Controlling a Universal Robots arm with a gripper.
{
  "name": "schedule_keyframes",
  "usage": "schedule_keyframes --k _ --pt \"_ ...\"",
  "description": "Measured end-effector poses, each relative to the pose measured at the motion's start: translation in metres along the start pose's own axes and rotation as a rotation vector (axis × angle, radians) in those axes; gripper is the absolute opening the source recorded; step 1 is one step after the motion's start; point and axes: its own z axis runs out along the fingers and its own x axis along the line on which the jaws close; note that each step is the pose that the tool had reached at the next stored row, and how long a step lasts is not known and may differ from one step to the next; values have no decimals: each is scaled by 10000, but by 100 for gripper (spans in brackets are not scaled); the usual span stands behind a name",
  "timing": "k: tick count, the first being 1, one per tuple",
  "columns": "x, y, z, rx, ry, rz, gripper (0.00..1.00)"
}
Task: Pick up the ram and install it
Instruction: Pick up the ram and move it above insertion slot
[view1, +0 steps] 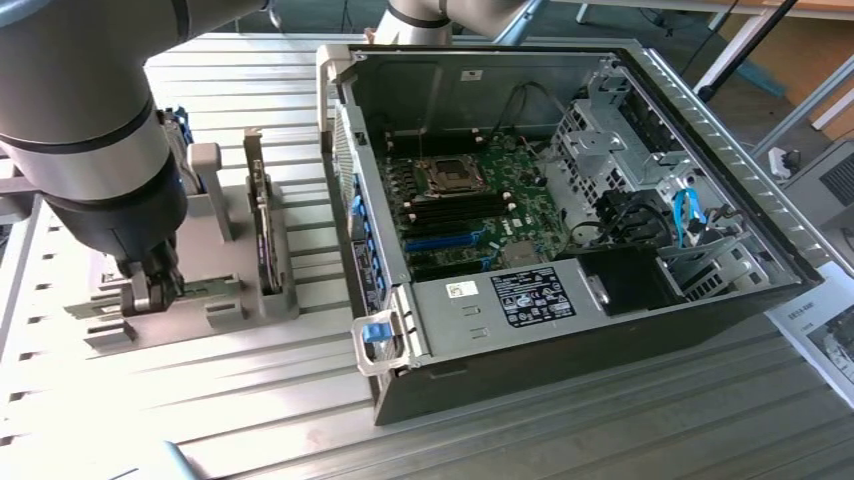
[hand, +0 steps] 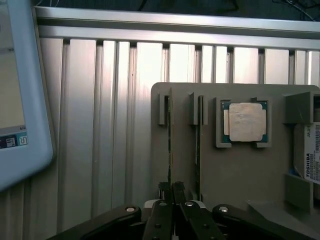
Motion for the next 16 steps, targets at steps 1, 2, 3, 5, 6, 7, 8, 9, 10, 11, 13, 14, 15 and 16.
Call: schedule_keyframes --k 1,2,3,5,6,7,8,9,10,11,13,14,15,16 --pt "-1 0 -23 0 0 0 12" --pt "-1 0 -39 1 0 0 12" --pt "-2 0 -54 0 0 0 12" --pt "-3 0 -83 0 0 0 12" --pt "-3 0 -97 0 0 0 12" --pt "-4 -1 -110 0 0 0 12" --pt "-5 -1 -135 0 -1 0 12" --pt "-6 -1 -166 1 -1 0 12" --pt "-6 -1 -182 0 0 0 12" --pt "-7 0 -209 0 -1 0 12" --pt "-9 0 -261 1 -2 0 12" --pt "-10 0 -277 0 -2 0 12" --pt "-11 -1 -298 0 -2 -1 12" --pt "-11 -2 -317 0 -3 0 12"
